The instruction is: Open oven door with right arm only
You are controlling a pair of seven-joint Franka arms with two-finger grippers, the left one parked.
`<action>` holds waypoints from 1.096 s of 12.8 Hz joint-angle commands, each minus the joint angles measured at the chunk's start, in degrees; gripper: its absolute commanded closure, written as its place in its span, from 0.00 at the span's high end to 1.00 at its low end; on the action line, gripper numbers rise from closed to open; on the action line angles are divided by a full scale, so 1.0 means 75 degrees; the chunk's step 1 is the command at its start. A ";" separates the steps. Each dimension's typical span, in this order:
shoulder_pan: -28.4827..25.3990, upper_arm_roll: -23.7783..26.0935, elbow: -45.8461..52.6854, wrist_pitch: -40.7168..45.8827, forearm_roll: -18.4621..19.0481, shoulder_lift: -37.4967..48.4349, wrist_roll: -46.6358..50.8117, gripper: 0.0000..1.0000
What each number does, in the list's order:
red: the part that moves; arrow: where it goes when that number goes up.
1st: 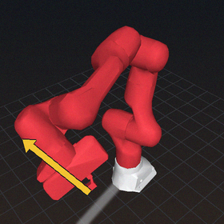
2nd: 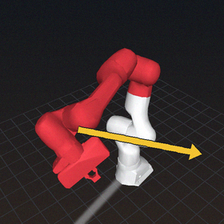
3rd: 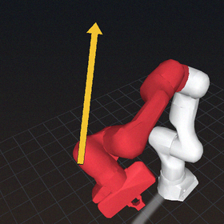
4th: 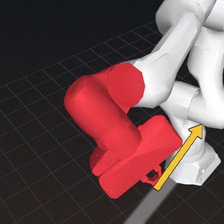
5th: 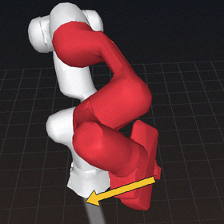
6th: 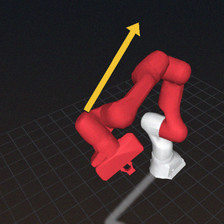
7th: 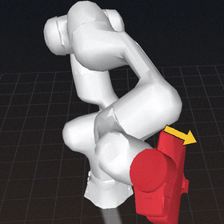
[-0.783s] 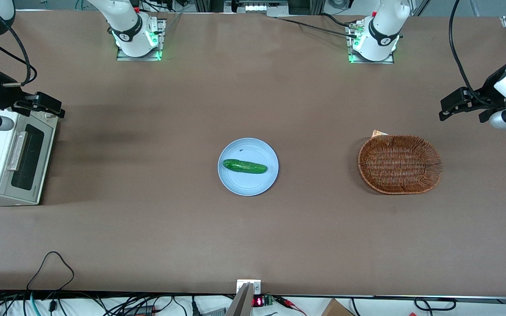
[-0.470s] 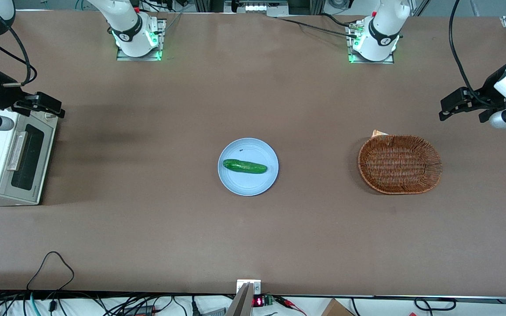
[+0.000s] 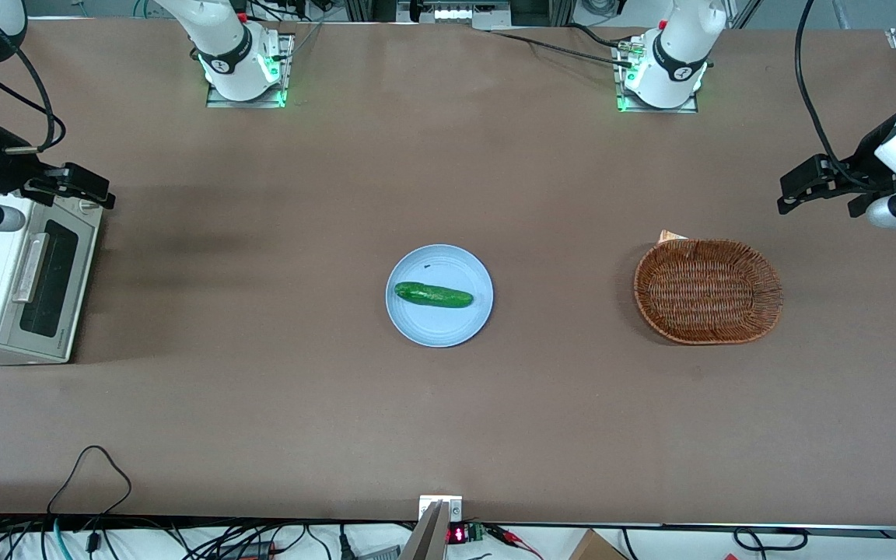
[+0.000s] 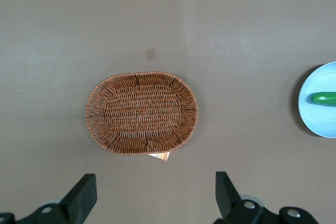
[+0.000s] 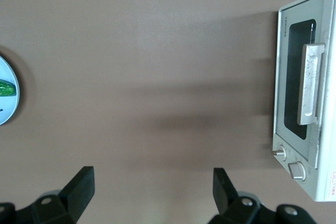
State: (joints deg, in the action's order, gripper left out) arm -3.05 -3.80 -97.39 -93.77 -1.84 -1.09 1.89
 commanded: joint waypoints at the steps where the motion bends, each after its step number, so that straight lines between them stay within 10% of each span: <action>1: 0.0067 0.0037 0.0107 0.0104 -0.0024 0.0005 -0.0182 1.00; 14: 0.0079 0.0037 0.0084 0.0139 -0.0024 0.0040 -0.0065 1.00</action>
State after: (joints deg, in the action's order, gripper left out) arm -3.03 -3.80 -97.38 -93.73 -1.84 -1.09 1.65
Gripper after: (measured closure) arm 0.000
